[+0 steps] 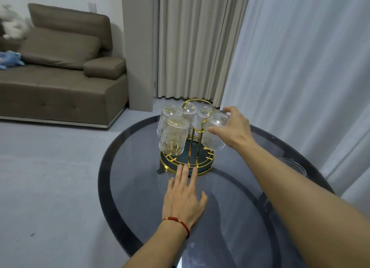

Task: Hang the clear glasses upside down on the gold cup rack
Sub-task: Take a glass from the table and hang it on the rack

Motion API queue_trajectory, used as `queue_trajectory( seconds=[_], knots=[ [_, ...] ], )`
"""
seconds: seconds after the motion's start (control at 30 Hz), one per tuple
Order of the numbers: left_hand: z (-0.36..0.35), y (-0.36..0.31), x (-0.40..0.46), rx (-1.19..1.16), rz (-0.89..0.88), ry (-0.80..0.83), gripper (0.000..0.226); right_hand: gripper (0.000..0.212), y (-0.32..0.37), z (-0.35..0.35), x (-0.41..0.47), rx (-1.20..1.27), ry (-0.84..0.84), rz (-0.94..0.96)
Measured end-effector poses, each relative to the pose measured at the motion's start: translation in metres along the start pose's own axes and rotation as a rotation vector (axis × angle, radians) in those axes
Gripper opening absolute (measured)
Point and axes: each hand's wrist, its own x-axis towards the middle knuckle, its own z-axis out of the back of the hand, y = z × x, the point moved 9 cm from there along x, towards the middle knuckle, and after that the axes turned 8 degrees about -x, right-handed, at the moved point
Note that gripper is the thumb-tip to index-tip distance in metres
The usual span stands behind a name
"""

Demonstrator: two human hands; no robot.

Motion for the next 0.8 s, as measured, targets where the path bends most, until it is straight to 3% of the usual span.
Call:
queue_trajectory(
  seconds=[0.13,0.37,0.47,0.67,0.8],
  knots=[
    [0.0,0.001,0.001,0.001,0.002,0.006,0.075,0.08,-0.007,-0.016,0.002,-0.017,0.018,-0.018],
    [0.001,0.001,0.002,-0.007,0.007,0.007,0.075,0.094,-0.009,-0.021,-0.002,-0.03,0.055,0.023],
    [0.002,0.0,0.002,0.004,0.004,0.015,0.075,0.083,-0.019,-0.016,-0.023,-0.024,0.032,0.046],
    [0.016,-0.013,-0.002,0.097,-0.022,-0.039,0.071,0.06,-0.091,0.023,-0.104,-0.07,-0.332,0.024],
    [0.023,-0.026,-0.006,0.163,-0.082,-0.05,0.066,0.081,-0.155,0.035,-0.15,-0.194,-0.498,-0.161]
  ],
)
